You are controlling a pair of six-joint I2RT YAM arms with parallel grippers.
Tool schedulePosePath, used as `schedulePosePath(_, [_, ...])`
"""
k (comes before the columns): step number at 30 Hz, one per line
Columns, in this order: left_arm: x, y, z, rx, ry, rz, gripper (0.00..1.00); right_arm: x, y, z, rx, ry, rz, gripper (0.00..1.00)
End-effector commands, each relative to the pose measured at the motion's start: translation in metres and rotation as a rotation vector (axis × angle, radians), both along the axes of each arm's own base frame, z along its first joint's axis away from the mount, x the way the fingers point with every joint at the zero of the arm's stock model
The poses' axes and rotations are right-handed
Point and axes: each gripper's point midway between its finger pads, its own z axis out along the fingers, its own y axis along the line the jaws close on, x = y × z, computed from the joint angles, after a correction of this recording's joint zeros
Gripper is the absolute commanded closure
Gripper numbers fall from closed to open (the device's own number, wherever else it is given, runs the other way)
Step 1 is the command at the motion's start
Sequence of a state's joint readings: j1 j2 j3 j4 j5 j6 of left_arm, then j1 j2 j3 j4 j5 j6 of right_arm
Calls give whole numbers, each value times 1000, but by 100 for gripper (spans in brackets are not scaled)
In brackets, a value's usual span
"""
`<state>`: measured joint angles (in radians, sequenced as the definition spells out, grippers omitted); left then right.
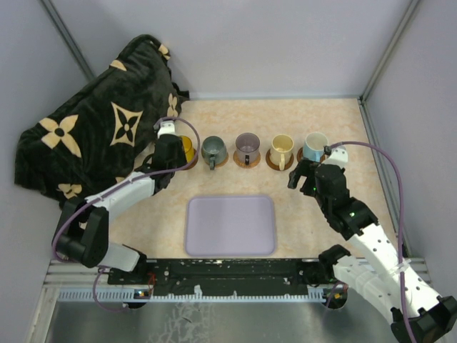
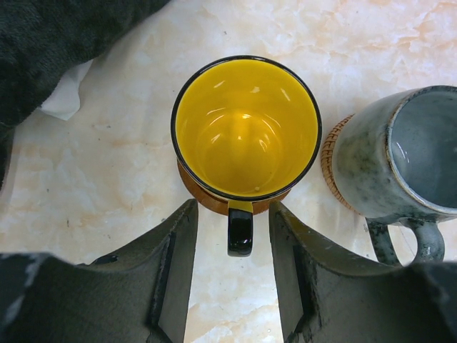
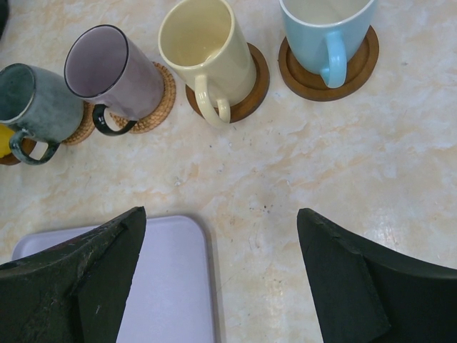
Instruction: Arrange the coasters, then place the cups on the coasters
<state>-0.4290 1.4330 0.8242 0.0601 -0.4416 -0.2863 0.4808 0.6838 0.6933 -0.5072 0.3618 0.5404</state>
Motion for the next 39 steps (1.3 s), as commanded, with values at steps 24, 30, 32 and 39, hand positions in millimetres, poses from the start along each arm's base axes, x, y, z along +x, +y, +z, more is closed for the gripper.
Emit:
schedulePosePath(24, [-120,76,148,-43,-262,77,0,-18,-103,78,-97,-224,-477,1])
schedulePosePath(30, [-142,89,162,-49,-279,99,0,-51,-131,94,-68,-305,-568,1])
schedulePosePath(32, [-150,92,170,-53,-300,90,0,-56,-131,96,-54,-318,-561,1])
schedulePosePath(39, [-173,110,182,24,-279,106,0,-58,-128,82,-33,-273,-559,1])
